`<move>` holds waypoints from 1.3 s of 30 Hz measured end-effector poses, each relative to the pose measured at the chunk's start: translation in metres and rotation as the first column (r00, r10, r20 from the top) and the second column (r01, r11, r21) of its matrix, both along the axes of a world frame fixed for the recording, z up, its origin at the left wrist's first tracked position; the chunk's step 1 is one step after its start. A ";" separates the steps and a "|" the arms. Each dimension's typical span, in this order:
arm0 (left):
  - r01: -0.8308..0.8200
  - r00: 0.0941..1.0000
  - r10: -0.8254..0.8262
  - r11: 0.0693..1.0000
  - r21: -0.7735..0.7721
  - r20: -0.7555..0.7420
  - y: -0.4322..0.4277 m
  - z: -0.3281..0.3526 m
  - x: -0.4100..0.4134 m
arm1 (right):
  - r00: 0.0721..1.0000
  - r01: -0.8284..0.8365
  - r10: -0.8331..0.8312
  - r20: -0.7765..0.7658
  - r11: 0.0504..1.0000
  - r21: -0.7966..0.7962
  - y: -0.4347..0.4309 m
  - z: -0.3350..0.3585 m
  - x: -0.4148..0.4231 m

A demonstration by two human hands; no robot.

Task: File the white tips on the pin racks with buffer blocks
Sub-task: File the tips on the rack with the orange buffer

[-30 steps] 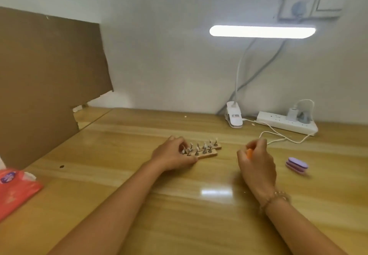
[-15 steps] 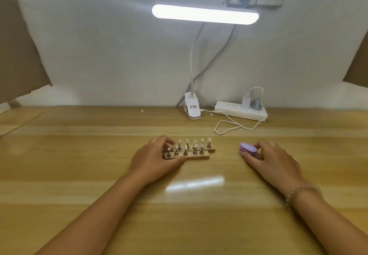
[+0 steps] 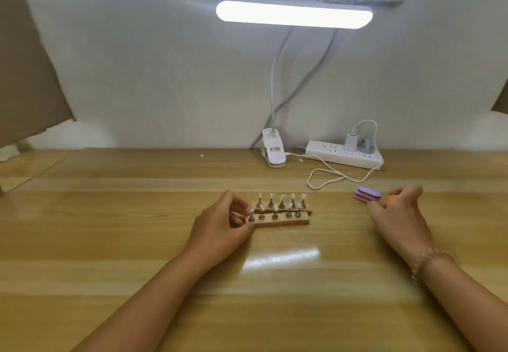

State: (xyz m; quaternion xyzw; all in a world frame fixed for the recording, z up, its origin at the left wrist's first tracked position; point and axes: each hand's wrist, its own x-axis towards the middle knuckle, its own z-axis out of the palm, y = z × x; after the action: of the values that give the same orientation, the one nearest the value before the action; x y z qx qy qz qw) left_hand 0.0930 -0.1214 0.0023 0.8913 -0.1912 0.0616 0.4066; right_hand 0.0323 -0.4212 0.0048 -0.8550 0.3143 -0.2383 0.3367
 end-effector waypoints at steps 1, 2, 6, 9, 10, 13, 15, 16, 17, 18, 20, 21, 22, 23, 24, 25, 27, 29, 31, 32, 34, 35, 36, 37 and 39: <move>0.012 1.000 -0.012 1.000 0.013 -0.002 -0.001 0.000 -0.002 | 1.000 -0.017 0.016 0.018 1.000 0.011 0.005 -0.003 -0.003; 0.027 1.000 -0.027 0.999 0.024 -0.005 -0.002 -0.001 -0.003 | 0.997 -0.054 0.053 0.057 0.998 0.018 0.012 -0.006 -0.005; 0.074 0.997 -0.073 0.997 0.014 -0.011 -0.005 -0.003 -0.004 | 0.930 -0.298 0.287 0.229 0.955 0.011 0.041 -0.010 -0.010; 0.085 0.996 -0.085 0.996 -0.019 -0.036 -0.005 -0.003 -0.003 | 0.891 -0.402 0.408 0.199 0.913 -0.070 0.053 -0.005 -0.014; 0.087 0.995 -0.088 0.996 -0.024 -0.048 -0.005 -0.003 -0.002 | 0.881 -0.417 0.429 0.200 0.903 -0.100 0.057 -0.003 -0.016; 0.081 0.995 -0.083 0.996 -0.039 -0.054 -0.009 -0.004 -0.001 | 0.859 -0.460 0.484 0.168 0.873 -0.162 0.066 0.002 -0.020; 0.079 0.997 -0.079 0.997 -0.018 -0.012 -0.013 -0.004 -0.002 | 0.848 -0.490 0.512 0.138 0.856 -0.169 0.071 0.003 -0.022; 0.080 0.996 -0.080 0.997 0.002 0.030 -0.014 -0.005 -0.003 | 0.837 -0.511 0.531 0.134 0.845 -0.154 0.073 0.002 -0.023; 0.078 0.994 -0.080 0.997 0.028 0.077 -0.015 -0.005 -0.004 | 0.822 -0.539 0.551 0.143 0.834 -0.121 0.075 0.002 -0.024; 0.076 0.989 -0.081 0.996 0.051 0.122 -0.016 -0.005 -0.006 | 0.803 -0.570 0.572 0.165 0.819 -0.066 0.076 0.002 -0.024; 0.068 0.978 -0.081 0.995 0.073 0.193 -0.017 -0.004 -0.008 | 0.758 -0.638 0.611 0.229 0.767 0.068 0.080 0.001 -0.025; 0.066 0.971 -0.083 0.995 0.080 0.224 -0.017 -0.003 -0.010 | 0.736 -0.669 0.630 0.248 0.733 0.123 0.082 0.001 -0.025; 0.063 0.960 -0.083 0.995 0.083 0.266 -0.017 -0.003 -0.012 | 0.716 -0.694 0.649 0.258 0.702 0.160 0.084 0.001 -0.026; 0.058 0.944 -0.080 0.995 0.078 0.320 -0.017 -0.002 -0.014 | 0.696 -0.716 0.664 0.273 0.672 0.187 0.087 0.002 -0.028; 0.054 0.926 -0.073 0.997 0.062 0.371 -0.017 -0.001 -0.017 | 0.676 -0.735 0.674 0.297 0.644 0.212 0.090 0.004 -0.030; 0.059 0.913 -0.069 0.998 0.038 0.402 -0.019 -0.001 -0.021 | 0.658 -0.752 0.679 0.326 0.615 0.238 0.092 0.006 -0.032; 0.125 0.927 -0.103 0.991 -0.039 0.360 -0.023 -0.001 -0.031 | 0.636 -0.772 0.676 0.373 0.566 0.290 0.094 0.010 -0.034; 0.216 0.955 -0.182 0.968 -0.128 0.235 -0.029 -0.003 -0.038 | 0.637 -0.771 0.666 0.388 0.543 0.334 0.092 0.013 -0.035; 0.261 0.960 -0.238 0.952 -0.162 0.149 -0.033 -0.003 -0.039 | 0.646 -0.761 0.663 0.377 0.528 0.377 0.089 0.015 -0.036; 0.271 0.960 -0.252 0.946 -0.180 0.120 -0.033 -0.002 -0.038 | 0.647 -0.760 0.664 0.375 0.517 0.395 0.089 0.016 -0.037; 0.275 0.962 -0.265 0.935 -0.225 0.074 -0.032 0.000 -0.034 | 0.643 -0.759 0.671 0.369 0.494 0.425 0.087 0.017 -0.038; 0.276 0.961 -0.272 0.930 -0.243 0.050 -0.030 0.000 -0.032 | 0.644 -0.756 0.673 0.364 0.486 0.439 0.087 0.017 -0.038; 0.281 0.959 -0.283 0.925 -0.256 0.027 -0.029 0.001 -0.031 | 0.647 -0.751 0.672 0.360 0.481 0.452 0.087 0.017 -0.038; 0.287 0.955 -0.295 0.921 -0.262 0.008 -0.029 0.001 -0.030 | 0.652 -0.745 0.667 0.359 0.478 0.464 0.088 0.017 -0.038; 0.293 0.952 -0.306 0.920 -0.261 -0.011 -0.028 0.003 -0.031 | 0.664 -0.733 0.653 0.364 0.473 0.488 0.087 0.015 -0.037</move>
State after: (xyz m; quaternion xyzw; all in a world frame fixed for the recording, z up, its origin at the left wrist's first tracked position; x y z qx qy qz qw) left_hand 0.0618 -0.1494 0.0050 0.7927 -0.3050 -0.0002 0.5279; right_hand -0.0046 -0.3342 0.0198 -0.7378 -0.0234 -0.0227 0.6742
